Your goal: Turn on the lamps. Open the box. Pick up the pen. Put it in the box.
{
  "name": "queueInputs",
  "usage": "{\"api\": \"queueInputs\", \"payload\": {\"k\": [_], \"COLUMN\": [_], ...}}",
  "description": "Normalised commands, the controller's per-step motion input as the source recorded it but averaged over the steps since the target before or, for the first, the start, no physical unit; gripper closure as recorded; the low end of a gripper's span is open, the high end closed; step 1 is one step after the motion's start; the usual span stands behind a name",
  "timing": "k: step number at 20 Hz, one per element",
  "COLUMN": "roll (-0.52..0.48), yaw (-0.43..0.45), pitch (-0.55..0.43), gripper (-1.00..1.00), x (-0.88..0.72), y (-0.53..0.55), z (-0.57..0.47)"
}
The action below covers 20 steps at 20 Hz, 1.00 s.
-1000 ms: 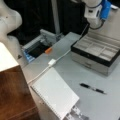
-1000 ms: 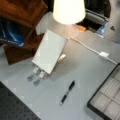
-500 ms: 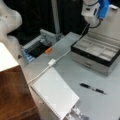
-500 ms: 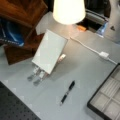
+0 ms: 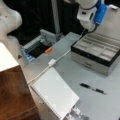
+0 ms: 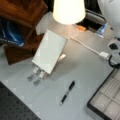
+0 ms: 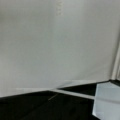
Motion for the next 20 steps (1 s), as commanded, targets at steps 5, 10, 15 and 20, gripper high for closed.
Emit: {"api": "queueInputs", "payload": {"k": [5,10,15,20], "roll": [-0.275,-0.384,-0.601,-0.682], "yaw": [0.144,0.167,0.212,0.166], "pitch": [0.111,0.074,0.035,0.050], "gripper": [-1.00,-1.00,-1.00,-1.00], "x": [0.12,0.14,0.11,0.10], "y": [-0.46,-0.47,-0.40,-0.29], "z": [0.16,0.10,0.12,0.11]}}
